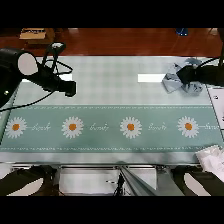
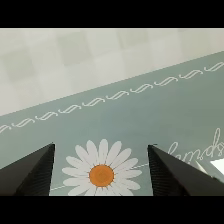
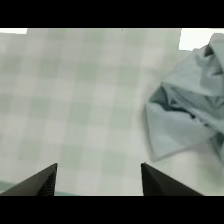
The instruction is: Fold the shirts.
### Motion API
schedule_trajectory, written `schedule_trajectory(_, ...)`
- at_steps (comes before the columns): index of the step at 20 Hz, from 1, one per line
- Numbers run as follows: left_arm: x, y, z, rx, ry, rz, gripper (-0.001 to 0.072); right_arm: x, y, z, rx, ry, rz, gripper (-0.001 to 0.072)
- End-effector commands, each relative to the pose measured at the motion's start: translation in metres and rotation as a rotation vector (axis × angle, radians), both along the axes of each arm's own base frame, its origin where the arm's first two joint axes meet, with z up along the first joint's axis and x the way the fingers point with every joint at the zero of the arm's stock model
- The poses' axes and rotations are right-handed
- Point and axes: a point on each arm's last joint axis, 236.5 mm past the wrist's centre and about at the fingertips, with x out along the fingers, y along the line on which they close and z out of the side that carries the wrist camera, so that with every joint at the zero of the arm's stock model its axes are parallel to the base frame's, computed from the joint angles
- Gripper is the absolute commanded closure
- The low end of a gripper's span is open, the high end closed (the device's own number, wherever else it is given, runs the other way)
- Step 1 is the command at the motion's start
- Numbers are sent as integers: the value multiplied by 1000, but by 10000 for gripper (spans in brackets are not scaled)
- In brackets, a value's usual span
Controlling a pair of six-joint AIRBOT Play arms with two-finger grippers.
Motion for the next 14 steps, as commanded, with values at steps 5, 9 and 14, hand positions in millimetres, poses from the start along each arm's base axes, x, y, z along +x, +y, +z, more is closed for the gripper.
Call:
schedule_trajectory(5, 4, 1, 1, 1, -14, 2, -13, 75, -140, 2, -6, -201, -468, 187)
schedule_trajectory(9, 11, -2, 4, -12, -48, 3, -13, 92, -191, -88, 58, -10, -587, 166)
schedule_trajectory(14, 11, -2, 4, -12, -48, 2, -13, 99, -202, -177, 102, 129, -626, 161)
